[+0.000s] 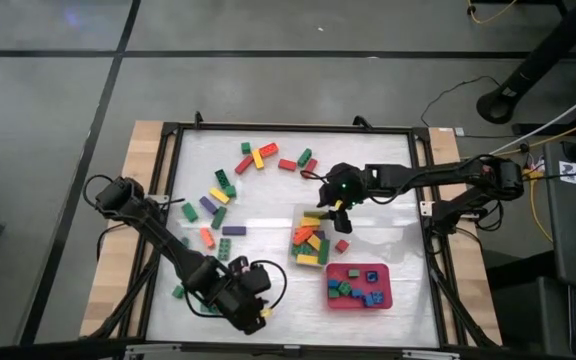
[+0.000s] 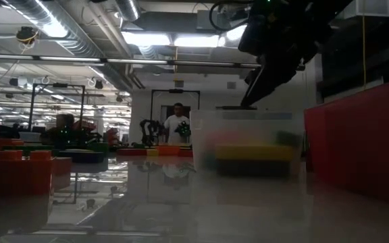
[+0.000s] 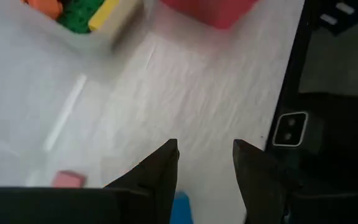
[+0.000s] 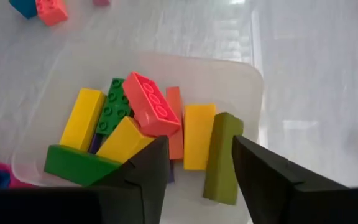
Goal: Sort blocks by size
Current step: Put the orange square game piece into the red bin
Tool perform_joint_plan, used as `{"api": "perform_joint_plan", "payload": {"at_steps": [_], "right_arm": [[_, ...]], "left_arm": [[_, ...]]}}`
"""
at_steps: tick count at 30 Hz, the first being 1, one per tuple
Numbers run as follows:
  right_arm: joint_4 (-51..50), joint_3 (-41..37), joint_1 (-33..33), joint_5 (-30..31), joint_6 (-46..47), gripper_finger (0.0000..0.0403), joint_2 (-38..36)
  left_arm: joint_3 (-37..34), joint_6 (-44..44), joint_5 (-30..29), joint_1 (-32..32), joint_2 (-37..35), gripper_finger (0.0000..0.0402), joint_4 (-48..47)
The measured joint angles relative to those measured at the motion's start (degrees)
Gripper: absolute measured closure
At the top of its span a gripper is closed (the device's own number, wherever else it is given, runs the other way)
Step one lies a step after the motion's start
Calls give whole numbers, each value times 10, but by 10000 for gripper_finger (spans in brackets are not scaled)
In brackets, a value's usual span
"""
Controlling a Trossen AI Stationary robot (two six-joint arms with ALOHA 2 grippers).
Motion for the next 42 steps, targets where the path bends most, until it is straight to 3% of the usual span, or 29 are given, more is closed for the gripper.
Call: {"api": "perform_joint_plan", "payload": {"at_steps": [9,18,30,42], "right_arm": [[-1,0,0,0,57,212,-1],[-5,0,0,-43,56,216,-1],[-33,0,-1,-43,56,217,-1],[-68,0,-1,-44,54,217,-1]], "left_arm": [[-7,-58,16,-5,29,260,-17],[-8,-78,19,6,56,260,-53],[-8,-86,41,29,59,260,-82],[-8,-95,73,32,61,171,-87]]}}
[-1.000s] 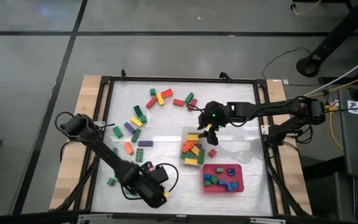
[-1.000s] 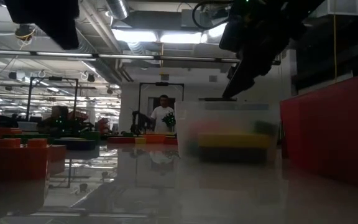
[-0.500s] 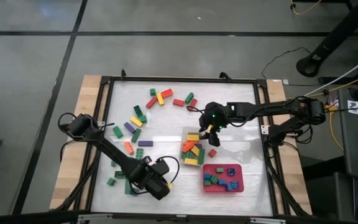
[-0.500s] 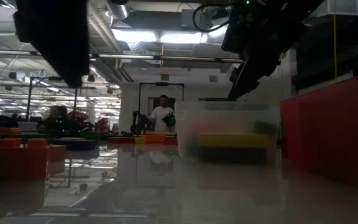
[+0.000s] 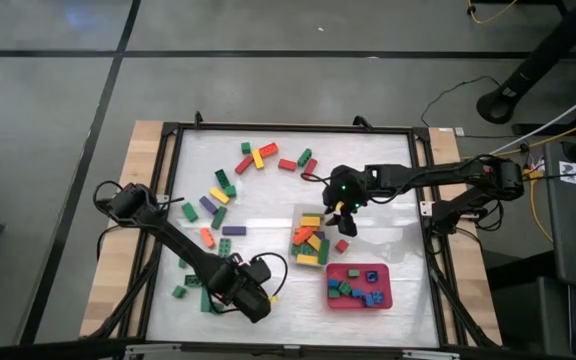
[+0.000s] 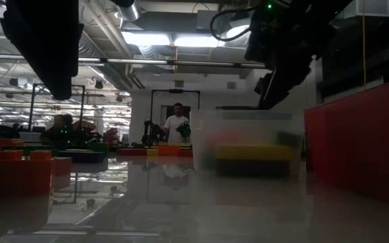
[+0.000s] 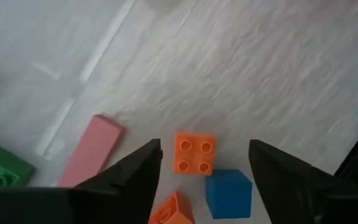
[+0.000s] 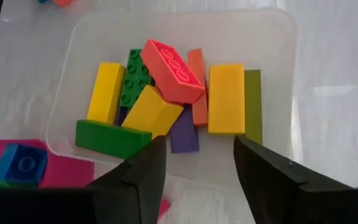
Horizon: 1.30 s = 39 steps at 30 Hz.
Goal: Sort blocks by size
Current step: Put the orange square game piece into the red bin
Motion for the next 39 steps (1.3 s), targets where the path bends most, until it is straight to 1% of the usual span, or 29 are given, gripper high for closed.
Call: {"api": "perform_joint_plan", "payload": {"at_steps": [3,5,9,16,20,25,27,30,32,35,39], "right_arm": [[-9,0,0,-3,0,216,-1],[-11,0,0,-17,0,217,-6],[-11,0,0,-37,0,216,-32],[-13,0,0,-40,0,216,-114],[-25,0,0,-40,0,216,-167],[-24,0,0,-45,1,216,-227],[-27,0,0,-45,2,216,-246],[-45,0,0,-45,2,217,-270],[-67,0,4,-45,2,216,-280],[-96,0,24,-43,2,217,-284],[-109,0,73,-42,2,217,-279]], "left_arm": [[0,2,2,0,10,161,2],[0,2,5,0,19,159,5],[0,2,17,-1,38,159,7],[0,3,32,-1,54,159,15],[0,21,42,-5,66,160,26],[0,36,44,-5,86,159,26],[0,35,44,-1,86,165,26],[0,37,44,5,84,192,33],[0,53,44,9,83,225,44],[0,80,43,17,82,284,67],[0,110,48,36,80,369,110]]}}
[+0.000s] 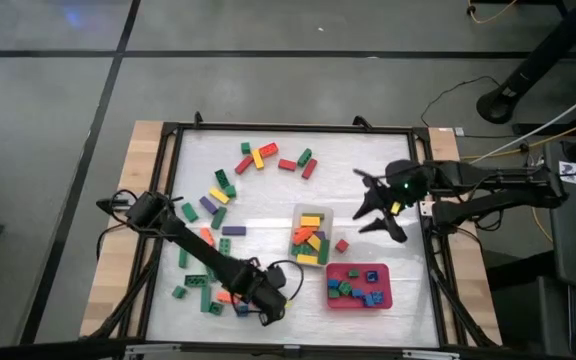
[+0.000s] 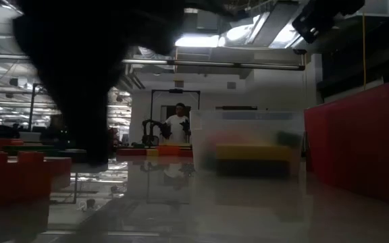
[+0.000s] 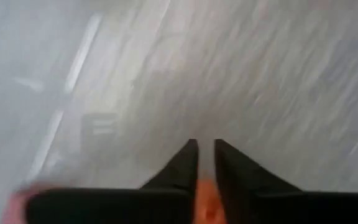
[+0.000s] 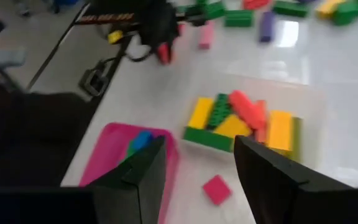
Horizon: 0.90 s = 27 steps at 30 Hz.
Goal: Sort blocks by size
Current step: Put the orange square game piece into the red bin
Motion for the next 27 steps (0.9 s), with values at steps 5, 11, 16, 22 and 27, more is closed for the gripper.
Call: {"api": "perform_joint_plan", "payload": {"at_steps": [5,11,16,22,27], "right_arm": [[0,0,69,31,0,216,6],[-4,-1,132,117,0,217,7],[-3,-1,161,130,17,216,8],[1,-1,187,161,33,217,23],[24,-1,206,165,30,216,50]], "left_arm": [[1,32,13,28,-15,386,37],[2,44,60,49,-26,365,37],[3,20,165,54,-26,319,22],[3,-15,239,48,-26,239,-19],[2,-32,240,45,-26,205,-50]]}}
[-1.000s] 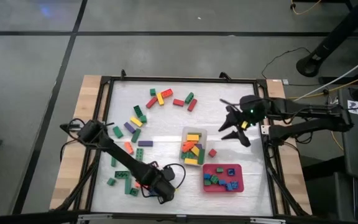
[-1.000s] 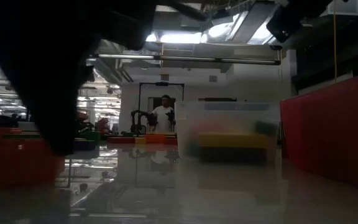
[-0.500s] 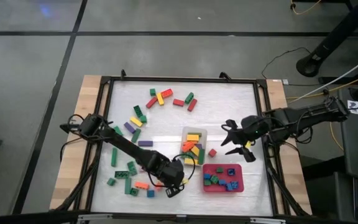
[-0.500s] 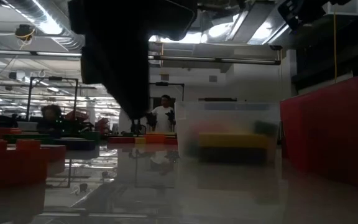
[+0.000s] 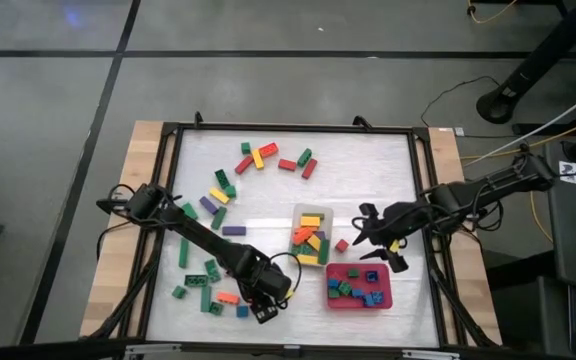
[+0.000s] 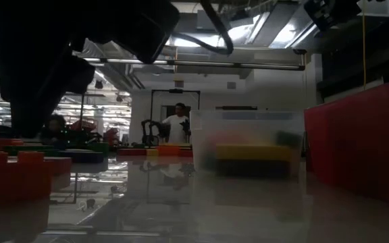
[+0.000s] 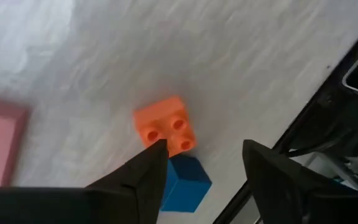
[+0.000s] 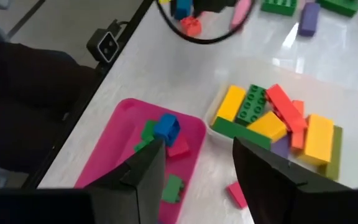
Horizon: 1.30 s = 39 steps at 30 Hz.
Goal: Sort blocks by size
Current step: Put the orange square game piece into the red bin
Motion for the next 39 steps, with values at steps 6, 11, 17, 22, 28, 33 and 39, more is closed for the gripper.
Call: {"api": "perform_joint_plan", "payload": {"at_steps": [6,11,17,22,28,33,39], "right_arm": [[9,0,18,0,0,216,34],[9,0,32,0,-1,216,58],[11,0,38,0,-1,216,77],[18,0,37,0,-1,216,81],[22,0,37,-1,-1,216,81],[24,0,37,-1,-1,216,81],[20,0,37,-2,6,216,81]], "left_arm": [[0,-22,-6,-2,0,200,0],[0,-30,-50,-16,2,199,-4],[0,-54,-57,-24,3,199,-29],[0,-71,-79,-31,8,199,-26],[0,-73,-83,-35,20,199,-22],[0,-76,-92,-38,42,199,-15],[3,-90,-93,-37,55,203,-17]]}}
